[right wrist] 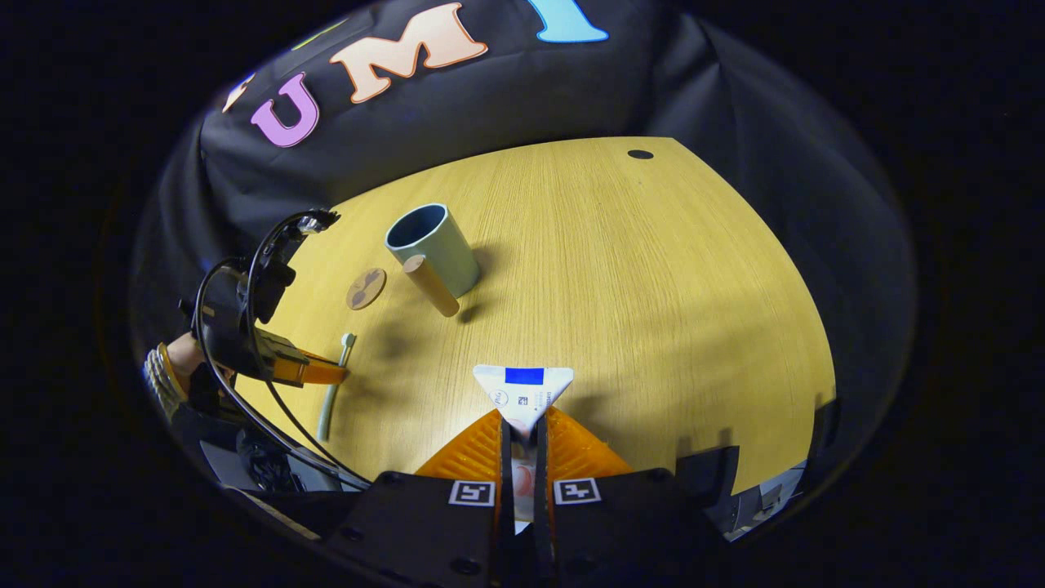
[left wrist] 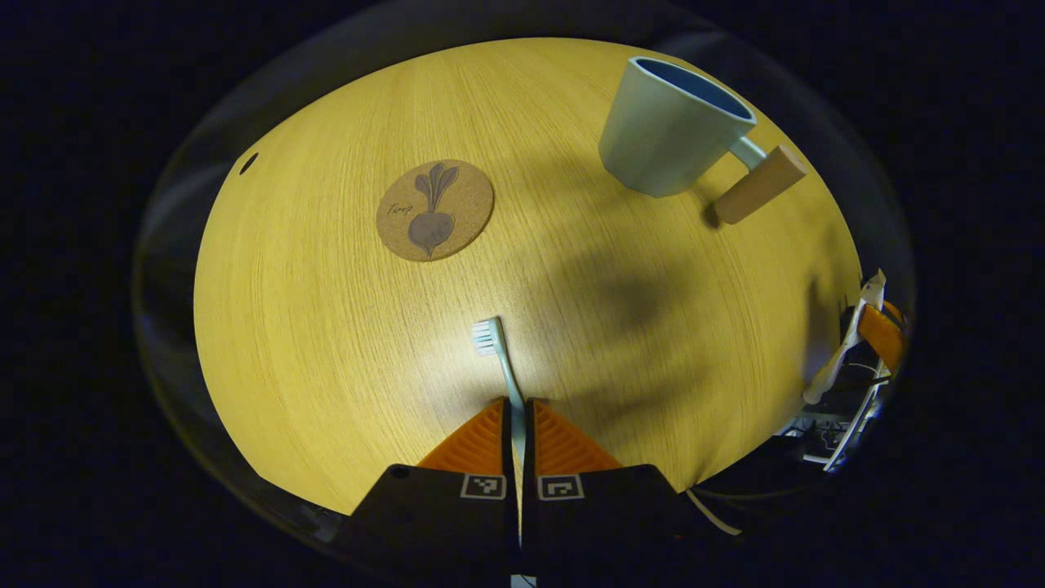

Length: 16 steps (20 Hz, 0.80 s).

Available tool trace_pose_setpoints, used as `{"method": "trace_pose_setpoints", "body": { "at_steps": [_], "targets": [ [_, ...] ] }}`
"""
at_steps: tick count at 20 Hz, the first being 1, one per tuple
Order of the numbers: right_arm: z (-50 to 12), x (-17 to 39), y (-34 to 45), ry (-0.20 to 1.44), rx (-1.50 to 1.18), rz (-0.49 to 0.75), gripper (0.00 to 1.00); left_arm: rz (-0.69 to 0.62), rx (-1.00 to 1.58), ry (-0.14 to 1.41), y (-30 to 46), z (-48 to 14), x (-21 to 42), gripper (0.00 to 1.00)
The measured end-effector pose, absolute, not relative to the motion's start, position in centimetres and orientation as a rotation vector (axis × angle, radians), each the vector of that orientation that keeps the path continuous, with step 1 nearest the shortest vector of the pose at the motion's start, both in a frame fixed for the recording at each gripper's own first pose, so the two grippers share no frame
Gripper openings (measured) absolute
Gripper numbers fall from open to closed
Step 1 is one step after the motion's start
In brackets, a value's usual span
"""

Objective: Put the toothbrush and toothpaste on the desktop into the cup, then pick up the cup and place it on the coaster on the desktop.

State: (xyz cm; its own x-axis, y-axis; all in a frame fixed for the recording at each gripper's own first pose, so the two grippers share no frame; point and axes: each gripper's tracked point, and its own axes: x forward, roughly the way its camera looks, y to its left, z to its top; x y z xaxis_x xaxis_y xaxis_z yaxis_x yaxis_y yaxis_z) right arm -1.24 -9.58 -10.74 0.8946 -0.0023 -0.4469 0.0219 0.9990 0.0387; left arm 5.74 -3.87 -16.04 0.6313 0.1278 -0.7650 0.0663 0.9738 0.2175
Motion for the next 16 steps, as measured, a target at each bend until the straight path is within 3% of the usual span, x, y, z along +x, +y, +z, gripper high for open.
{"method": "trace_pose_setpoints", "body": {
  "at_steps": [6, 11, 16],
  "targets": [
    [-6.7, -0.2, -8.8, 0.326, 0.075, 0.002, 0.1, 0.025, 0.203, 0.801, -3.8, -15.9, 5.7, 0.0],
    [-2.6, 1.4, -6.7, 0.163, 0.081, 0.009, 0.12, 0.037, -0.005, 0.714, -4.0, -15.3, 5.9, 0.0],
    [2.5, 1.5, -4.1, 0.036, 0.031, 0.037, 0.12, -0.048, -0.158, 0.585, -5.1, -12.5, 5.7, 0.0]
  ]
}}
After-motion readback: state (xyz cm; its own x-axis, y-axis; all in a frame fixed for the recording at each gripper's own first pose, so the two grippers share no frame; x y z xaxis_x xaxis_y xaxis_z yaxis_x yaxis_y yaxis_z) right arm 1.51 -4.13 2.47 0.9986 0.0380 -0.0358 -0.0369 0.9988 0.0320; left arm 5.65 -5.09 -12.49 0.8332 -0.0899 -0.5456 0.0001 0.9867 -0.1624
